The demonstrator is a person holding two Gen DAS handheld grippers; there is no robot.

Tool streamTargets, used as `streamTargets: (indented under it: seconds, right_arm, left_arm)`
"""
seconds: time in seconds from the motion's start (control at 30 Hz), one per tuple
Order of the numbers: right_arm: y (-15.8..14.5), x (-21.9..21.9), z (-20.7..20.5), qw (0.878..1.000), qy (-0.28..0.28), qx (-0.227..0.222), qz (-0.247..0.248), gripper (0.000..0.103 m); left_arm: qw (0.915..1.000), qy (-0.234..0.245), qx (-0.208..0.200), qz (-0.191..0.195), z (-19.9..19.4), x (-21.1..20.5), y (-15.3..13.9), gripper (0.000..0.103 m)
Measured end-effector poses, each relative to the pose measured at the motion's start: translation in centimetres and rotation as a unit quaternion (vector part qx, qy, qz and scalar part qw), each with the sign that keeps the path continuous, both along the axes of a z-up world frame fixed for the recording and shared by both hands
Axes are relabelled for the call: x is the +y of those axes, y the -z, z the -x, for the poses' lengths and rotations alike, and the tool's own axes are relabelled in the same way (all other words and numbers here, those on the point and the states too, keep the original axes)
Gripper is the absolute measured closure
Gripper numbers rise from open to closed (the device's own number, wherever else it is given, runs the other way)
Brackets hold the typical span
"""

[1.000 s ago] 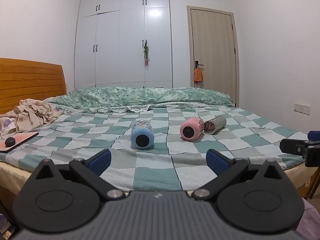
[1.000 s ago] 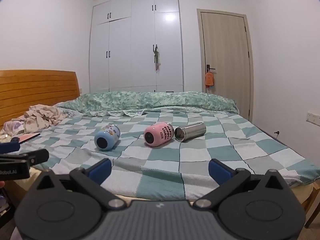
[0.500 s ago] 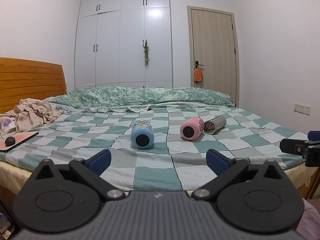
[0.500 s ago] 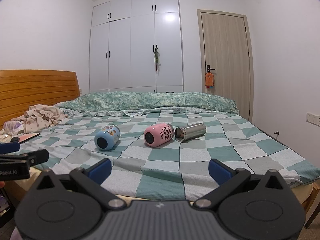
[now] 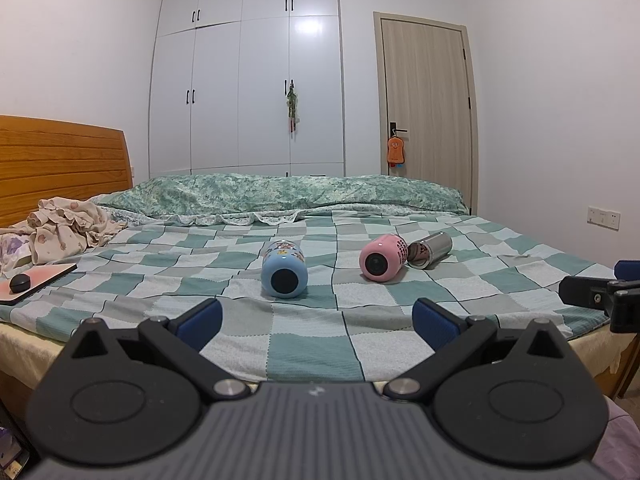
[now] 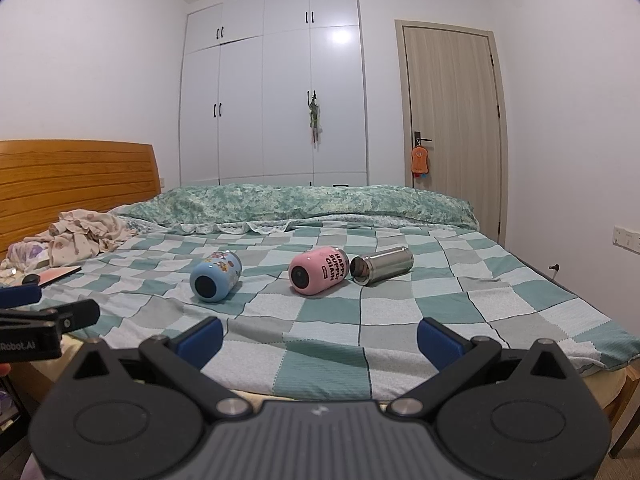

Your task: Flip cup upright

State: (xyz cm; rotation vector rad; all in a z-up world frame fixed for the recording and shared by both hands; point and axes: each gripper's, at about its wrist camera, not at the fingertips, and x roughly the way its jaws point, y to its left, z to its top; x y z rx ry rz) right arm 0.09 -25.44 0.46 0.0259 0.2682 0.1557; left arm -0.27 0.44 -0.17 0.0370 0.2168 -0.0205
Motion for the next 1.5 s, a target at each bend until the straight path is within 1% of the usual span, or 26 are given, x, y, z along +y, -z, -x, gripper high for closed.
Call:
streamTargets:
  seconds: [0.1,0.37,1.27,1.5]
  right_arm:
    - [-0.36,0.01,-0.4,1.0,0.0,0.0,0.0,0.0]
    - [-0.38,0.07,0.36,1.0,-0.001,-0.002,0.002,0.0]
    - [-0.38,0.11,0.45,1.0,-0.001,-0.003,0.002,0.0]
    - [-0.37,0.2,-0.09,1.0,-0.005,0.001,0.006,0.0]
  left_arm:
    - [1.0,0.0,0.0,0.0,0.0,0.0,0.0,0.0]
    - [1.0,-0.001,0.0,0.0,-0.02,0.06,0.04,0.0]
    - [1.0,-0.001,-0.001,0.0,0.01,0.05,0.03,0.0]
    - [1.0,-0.001,0.004,0.0,-0.23,0.07,0.2,0.0]
